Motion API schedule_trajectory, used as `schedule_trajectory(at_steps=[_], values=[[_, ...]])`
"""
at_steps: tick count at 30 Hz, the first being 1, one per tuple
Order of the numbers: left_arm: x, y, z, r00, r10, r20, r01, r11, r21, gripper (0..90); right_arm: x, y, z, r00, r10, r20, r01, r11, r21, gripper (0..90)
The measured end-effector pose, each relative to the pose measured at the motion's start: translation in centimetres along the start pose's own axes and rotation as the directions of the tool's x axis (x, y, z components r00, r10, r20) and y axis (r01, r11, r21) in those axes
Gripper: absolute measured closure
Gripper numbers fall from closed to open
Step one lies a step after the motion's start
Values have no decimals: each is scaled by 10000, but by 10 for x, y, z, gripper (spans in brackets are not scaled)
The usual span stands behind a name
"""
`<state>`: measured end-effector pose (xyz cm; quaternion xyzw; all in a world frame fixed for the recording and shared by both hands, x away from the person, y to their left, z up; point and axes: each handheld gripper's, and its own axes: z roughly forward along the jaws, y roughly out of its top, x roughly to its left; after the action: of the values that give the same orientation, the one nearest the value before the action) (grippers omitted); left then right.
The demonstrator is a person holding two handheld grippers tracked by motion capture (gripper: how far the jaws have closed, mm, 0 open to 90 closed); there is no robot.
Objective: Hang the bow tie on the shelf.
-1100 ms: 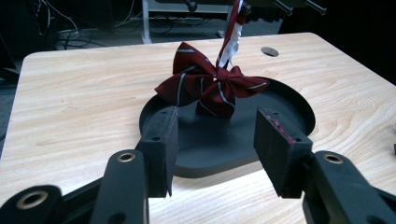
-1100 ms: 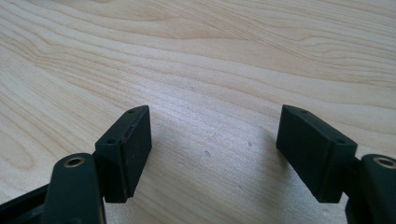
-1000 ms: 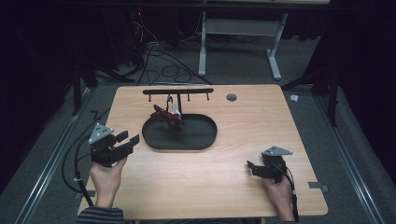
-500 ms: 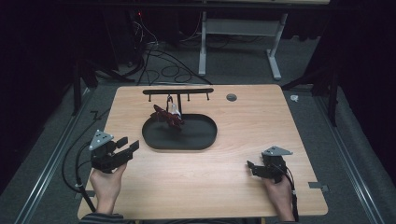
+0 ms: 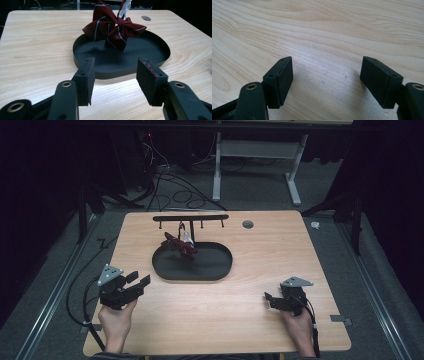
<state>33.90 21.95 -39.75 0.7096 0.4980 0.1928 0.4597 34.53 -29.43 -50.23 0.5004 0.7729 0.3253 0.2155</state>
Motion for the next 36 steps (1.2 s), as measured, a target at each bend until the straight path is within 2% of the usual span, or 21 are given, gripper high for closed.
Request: schedule_trajectory(at_steps=[29,36], values=[[5,-27,11,9989,-439,135,433,9982,410,489,0,0,0,10000,-4,18,4,10000,9,279],[3,-34,16,9991,-396,130,387,9975,586,489,0,0,0,10000,-11,17,11,10000,9,279]])
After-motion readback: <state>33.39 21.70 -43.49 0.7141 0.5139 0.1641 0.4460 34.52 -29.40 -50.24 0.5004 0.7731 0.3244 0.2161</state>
